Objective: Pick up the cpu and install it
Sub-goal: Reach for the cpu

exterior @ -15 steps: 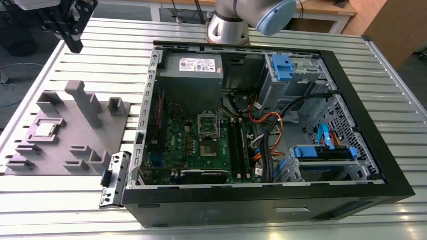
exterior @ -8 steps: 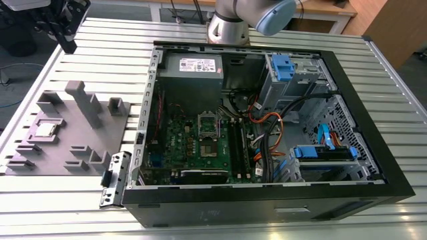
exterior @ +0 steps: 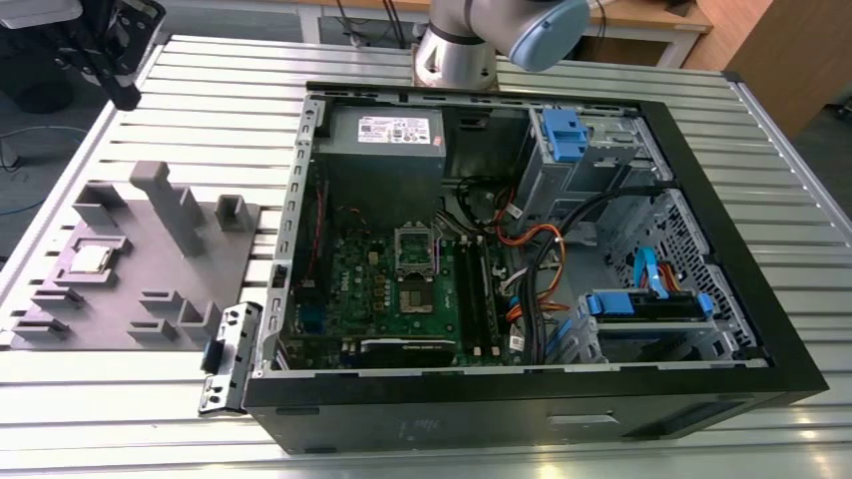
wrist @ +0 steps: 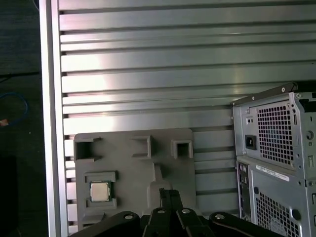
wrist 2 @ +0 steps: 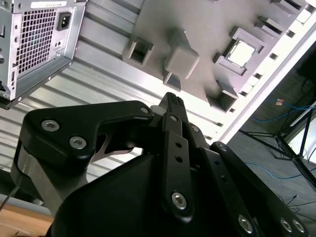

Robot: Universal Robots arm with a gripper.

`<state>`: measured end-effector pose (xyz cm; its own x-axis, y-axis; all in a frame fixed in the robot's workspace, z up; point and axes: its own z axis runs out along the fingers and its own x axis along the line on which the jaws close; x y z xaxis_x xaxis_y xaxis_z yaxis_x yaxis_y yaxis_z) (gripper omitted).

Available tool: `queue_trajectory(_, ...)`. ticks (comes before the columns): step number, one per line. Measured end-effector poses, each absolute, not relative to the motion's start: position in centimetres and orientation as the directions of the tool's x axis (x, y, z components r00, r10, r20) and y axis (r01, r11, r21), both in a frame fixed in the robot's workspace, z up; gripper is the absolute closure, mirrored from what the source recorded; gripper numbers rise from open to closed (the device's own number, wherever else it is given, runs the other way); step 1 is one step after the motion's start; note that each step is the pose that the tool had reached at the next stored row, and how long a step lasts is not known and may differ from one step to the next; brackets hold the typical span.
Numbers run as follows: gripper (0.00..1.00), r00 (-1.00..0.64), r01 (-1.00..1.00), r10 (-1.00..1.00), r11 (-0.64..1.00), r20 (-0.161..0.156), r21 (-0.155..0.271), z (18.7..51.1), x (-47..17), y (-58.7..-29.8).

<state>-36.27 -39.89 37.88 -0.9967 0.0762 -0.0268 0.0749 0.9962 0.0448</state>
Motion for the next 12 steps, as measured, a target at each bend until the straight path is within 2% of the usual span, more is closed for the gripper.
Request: queue_trajectory(12,0.89,-0.997,0.075,0.076,0.996,-0.026,0.045,36.6,-38.2,-39.9)
